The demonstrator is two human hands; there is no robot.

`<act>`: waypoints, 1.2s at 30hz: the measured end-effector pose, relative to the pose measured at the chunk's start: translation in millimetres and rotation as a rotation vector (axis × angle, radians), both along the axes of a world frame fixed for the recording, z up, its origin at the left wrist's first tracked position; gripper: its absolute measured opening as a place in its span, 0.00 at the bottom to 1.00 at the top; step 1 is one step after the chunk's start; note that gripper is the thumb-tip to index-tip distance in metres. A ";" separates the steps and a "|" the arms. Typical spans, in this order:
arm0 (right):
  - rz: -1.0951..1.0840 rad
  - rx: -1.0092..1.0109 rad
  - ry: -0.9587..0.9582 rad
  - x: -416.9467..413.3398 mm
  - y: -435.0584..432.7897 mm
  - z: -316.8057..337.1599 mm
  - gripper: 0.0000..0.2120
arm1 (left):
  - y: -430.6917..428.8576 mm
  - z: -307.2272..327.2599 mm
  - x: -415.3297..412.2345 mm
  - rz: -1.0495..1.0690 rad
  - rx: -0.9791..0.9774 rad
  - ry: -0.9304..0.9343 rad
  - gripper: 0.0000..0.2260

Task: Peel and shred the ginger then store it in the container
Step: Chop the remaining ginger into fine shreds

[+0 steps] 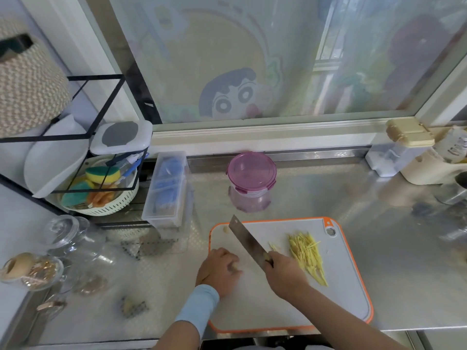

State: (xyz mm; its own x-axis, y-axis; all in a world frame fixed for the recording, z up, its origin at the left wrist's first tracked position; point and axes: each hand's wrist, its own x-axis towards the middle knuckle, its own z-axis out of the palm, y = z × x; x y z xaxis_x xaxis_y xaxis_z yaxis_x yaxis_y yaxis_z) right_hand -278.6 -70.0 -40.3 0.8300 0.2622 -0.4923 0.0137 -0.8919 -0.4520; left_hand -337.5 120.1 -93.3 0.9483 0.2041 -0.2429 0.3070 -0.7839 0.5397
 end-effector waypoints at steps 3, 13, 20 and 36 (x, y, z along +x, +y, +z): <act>0.001 -0.030 0.025 -5.2 -2.4 -1.4 0.09 | -4.2 -1.4 -9.1 0.007 -0.003 -0.021 0.08; -0.089 -0.132 -0.067 1.5 -26.6 3.9 0.08 | -17.5 4.9 -10.1 0.274 0.051 0.051 0.11; -0.001 -0.073 -0.053 -18.5 -11.6 -0.1 0.09 | -0.9 3.4 -12.4 0.210 0.043 -0.075 0.09; 0.225 -0.086 -0.137 -32.9 -5.5 -10.0 0.14 | -20.5 -9.1 -15.7 -0.093 0.126 -0.321 0.06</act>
